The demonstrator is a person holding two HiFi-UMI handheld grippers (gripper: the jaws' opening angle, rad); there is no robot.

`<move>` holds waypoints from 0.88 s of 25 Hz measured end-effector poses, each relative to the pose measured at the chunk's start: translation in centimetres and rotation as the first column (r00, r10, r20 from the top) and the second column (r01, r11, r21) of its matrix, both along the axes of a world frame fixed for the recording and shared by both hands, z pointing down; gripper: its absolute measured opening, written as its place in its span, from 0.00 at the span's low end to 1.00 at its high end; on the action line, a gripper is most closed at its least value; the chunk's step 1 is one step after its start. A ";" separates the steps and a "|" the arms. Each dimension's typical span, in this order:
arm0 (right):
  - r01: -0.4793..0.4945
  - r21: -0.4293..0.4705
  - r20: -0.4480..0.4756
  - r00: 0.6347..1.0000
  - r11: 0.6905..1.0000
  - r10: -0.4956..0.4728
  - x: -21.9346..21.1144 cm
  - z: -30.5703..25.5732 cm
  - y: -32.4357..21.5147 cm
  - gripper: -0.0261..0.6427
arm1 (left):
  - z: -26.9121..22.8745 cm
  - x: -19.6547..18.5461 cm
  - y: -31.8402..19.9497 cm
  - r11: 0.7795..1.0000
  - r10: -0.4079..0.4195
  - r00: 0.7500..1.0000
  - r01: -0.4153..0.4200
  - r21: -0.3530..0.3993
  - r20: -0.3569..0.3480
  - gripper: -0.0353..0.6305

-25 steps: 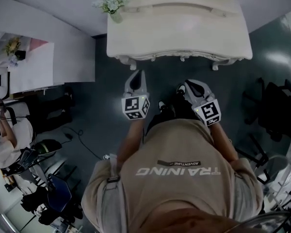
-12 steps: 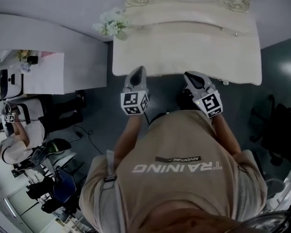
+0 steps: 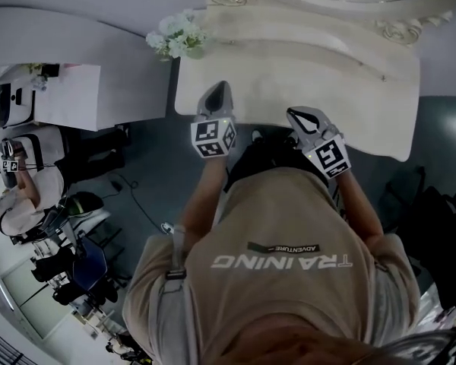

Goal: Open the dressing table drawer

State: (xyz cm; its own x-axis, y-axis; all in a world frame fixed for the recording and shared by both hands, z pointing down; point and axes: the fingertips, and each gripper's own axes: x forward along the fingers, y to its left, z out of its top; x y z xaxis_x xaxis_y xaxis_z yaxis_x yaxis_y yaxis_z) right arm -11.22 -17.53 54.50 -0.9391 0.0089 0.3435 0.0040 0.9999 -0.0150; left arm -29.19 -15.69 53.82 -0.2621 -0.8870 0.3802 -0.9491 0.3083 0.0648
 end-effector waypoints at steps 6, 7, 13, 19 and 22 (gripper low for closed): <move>-0.131 -0.005 0.050 0.990 0.991 0.131 -1.8 -1.6 -2.5 0.04 | 2.9 -2.2 -2.4 1.000 -0.003 1.000 0.003 -0.016 -0.006 0.06; -0.152 0.000 0.053 0.987 0.988 0.151 -2.0 -2.2 -2.6 0.04 | 3.2 -2.4 -2.5 1.000 0.002 1.000 -0.003 -0.016 -0.010 0.06; -0.239 0.022 0.071 0.969 0.971 0.237 -2.5 -5.1 -3.4 0.04 | 5.1 -4.6 -4.5 0.999 0.017 1.000 -0.017 -0.032 -0.017 0.06; -0.341 0.026 0.054 0.939 0.940 0.339 -1.5 -5.5 -5.2 0.04 | 8.3 -5.9 -7.4 0.997 0.045 0.996 -0.050 -0.065 -0.074 0.07; -0.375 0.008 0.048 0.926 0.927 0.374 -1.7 -4.8 -5.7 0.04 | 10.1 -7.0 -9.0 0.993 0.050 0.996 -0.058 -0.098 -0.080 0.21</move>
State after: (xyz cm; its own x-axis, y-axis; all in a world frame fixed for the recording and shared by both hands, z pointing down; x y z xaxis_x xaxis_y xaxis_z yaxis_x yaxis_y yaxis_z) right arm -12.89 -23.21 49.71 -0.8872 -0.3520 0.2983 -0.3707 0.9287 -0.0065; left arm -36.22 -24.67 63.93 -0.1812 -0.8556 0.4849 -0.9579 0.2651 0.1098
